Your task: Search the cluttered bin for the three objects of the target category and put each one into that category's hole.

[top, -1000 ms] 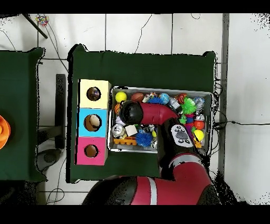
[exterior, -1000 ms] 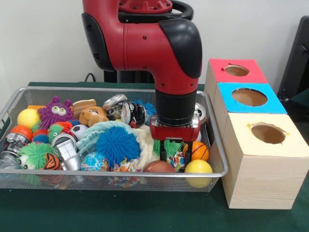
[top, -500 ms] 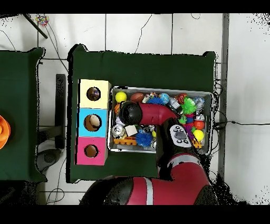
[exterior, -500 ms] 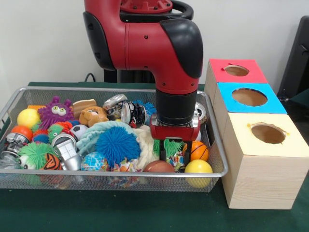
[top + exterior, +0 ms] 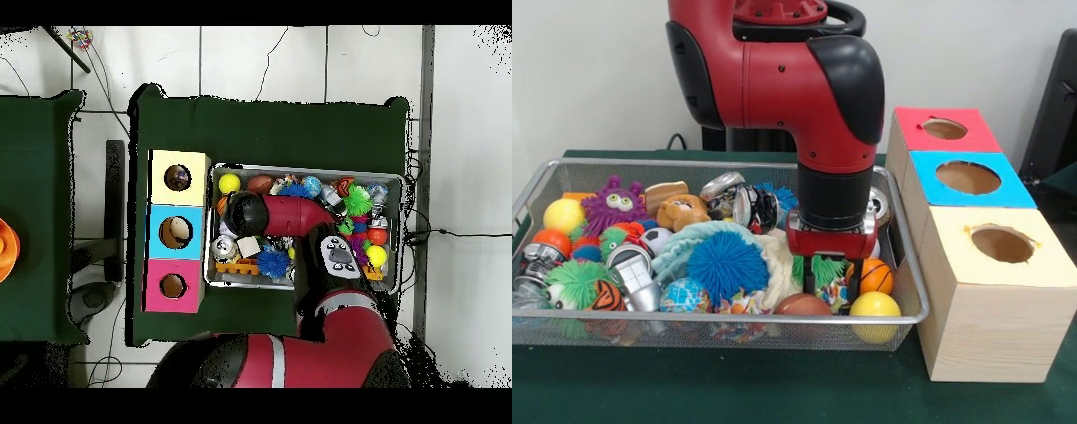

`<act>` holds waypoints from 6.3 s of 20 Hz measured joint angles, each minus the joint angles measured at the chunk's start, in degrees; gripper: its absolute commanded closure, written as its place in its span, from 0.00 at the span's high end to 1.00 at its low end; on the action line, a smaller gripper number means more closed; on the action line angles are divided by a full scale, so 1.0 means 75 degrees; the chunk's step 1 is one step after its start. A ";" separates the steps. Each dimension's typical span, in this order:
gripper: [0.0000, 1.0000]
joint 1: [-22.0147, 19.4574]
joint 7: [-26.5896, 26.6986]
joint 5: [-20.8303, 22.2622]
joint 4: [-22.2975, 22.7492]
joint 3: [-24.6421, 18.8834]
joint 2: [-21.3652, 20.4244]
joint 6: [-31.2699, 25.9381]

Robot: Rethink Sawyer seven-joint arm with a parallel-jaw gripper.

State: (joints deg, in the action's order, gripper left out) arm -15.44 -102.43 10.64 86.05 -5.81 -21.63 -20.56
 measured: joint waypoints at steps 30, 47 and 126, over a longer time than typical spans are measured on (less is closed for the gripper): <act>0.00 0.0349 0.0000 0.0005 0.0175 0.0267 -0.0429 -0.0564; 0.00 0.0338 0.0000 0.0005 0.0194 0.0260 -0.0484 -0.0565; 0.00 -0.1194 0.0000 -0.0085 -0.0985 -0.0993 -0.3030 -0.4607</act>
State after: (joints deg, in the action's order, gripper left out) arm -24.39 -102.43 10.01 78.67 -13.25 -44.36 -55.12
